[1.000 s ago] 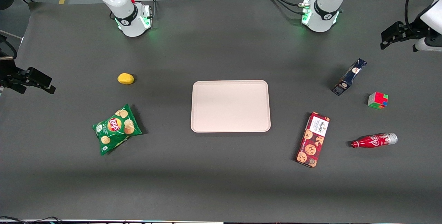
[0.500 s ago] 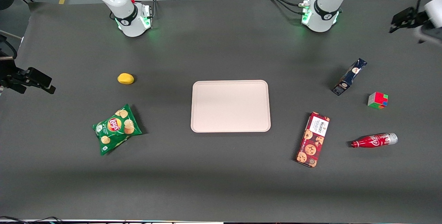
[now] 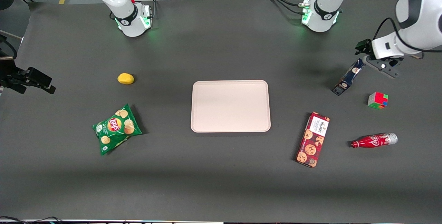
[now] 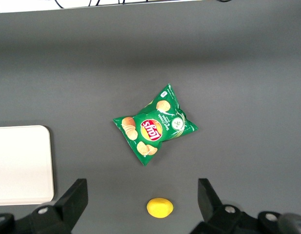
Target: Place cookie box on tray
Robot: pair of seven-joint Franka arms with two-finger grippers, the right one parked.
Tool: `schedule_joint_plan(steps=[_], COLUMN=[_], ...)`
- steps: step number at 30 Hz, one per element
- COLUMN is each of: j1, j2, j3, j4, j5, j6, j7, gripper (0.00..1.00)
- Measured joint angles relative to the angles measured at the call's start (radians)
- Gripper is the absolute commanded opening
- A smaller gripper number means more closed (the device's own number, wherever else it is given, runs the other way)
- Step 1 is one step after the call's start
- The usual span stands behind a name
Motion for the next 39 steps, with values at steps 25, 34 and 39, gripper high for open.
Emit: schedule_joint_plan(steps=[25,34,39], j1=[0.001,0.001,0.001], j2=[0.137,0.197,0.198], j3=[0.089,0.094,0.101], j4=[-0.288,-0.286,-0.283], j5=[0.002,0.002,0.002], j6=[0.561,0.61,0.61], j7=[0.134,0.137,0.138], gripper=[0.44,0.0,0.0])
